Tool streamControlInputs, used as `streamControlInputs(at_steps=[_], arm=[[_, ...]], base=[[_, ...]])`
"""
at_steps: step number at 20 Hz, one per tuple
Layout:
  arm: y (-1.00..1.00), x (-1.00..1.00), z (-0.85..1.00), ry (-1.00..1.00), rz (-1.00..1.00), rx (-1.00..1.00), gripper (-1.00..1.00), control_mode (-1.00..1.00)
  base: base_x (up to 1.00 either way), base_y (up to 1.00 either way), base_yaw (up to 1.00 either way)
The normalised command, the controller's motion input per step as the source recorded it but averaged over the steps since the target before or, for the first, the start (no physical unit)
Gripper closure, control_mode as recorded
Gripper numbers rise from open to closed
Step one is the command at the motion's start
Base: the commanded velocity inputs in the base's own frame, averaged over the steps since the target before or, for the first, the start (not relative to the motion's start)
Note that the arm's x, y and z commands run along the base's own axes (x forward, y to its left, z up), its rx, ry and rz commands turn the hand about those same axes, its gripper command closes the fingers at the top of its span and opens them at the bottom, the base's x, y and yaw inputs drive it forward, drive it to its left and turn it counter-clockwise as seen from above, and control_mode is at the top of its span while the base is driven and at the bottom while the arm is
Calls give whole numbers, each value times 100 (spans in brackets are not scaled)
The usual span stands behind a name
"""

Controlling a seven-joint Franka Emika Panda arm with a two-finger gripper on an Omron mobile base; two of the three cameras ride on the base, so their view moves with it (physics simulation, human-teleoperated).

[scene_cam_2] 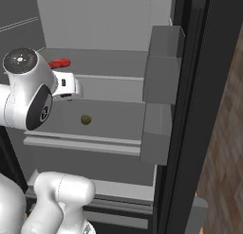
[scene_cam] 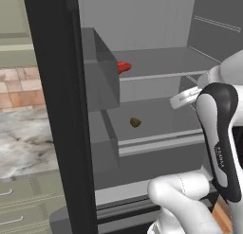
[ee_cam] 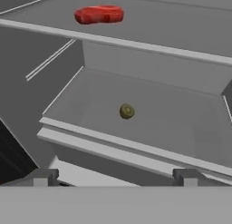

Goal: Open the fridge, remove the kiwi, carrot, and steak, and place them on any counter.

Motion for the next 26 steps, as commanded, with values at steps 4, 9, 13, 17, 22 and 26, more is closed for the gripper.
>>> streamControlInputs(at_steps=[4, 9, 13, 17, 22, 26], arm=[[4, 56, 25, 1, -10, 0, -100, -100], [19, 73, 0, 6, -12, 0, -100, -100], [15, 37, 6, 1, -11, 0, -100, -100], [3, 31, 6, 0, -10, 0, -100, -100], [10, 41, 6, 0, -3, 6, -100, -100], [24, 36, 3, 0, 0, 6, -100, -100]], base=[[0, 0, 0], [0, 0, 0], [0, 0, 0], [0, 0, 0], [0, 0, 0], [0, 0, 0]])
